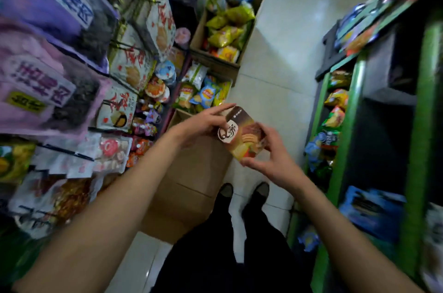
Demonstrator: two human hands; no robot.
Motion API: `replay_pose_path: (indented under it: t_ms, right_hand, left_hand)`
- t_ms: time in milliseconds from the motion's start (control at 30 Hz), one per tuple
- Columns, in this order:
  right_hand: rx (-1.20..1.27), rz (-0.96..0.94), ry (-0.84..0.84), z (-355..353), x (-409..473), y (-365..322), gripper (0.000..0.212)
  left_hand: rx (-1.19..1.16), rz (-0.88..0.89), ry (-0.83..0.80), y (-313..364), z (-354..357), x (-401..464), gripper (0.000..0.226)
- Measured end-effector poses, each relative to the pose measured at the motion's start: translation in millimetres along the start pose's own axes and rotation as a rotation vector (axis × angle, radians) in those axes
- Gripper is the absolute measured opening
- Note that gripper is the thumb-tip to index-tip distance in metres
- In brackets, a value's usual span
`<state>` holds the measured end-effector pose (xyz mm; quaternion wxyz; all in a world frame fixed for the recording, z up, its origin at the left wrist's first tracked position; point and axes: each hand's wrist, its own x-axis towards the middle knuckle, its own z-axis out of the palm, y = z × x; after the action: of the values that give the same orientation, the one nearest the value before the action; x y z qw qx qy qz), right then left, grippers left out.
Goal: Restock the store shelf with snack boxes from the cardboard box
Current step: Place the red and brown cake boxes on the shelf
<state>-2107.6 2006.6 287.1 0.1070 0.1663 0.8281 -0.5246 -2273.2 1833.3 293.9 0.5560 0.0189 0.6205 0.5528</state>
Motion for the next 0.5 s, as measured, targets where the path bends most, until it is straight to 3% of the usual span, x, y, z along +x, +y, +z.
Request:
replay_pose_path:
  t_ms: [67,133,300,500]
  right_hand:
    - [0.272,0.097,0.066,-18,-28,-25,0.057]
    - [0.511,0.154,0.125,-35,-58,-43,0.046]
    - [0.819,0.153,0.282,-60,-130,-60,0.061]
    - [0.959,0.032,0.51,-78,-217,-56,0.075]
  left_hand:
    - [0.029,0.036,-0.048,26,18,-17,0.063]
    - [0.045,0.074,-0.083,50,43,-33,0.06]
    - [0.099,0.225,-0.19,82,121,-66,0.031]
    - [0.011,0.33,-0.298,71,201,-109,0.042]
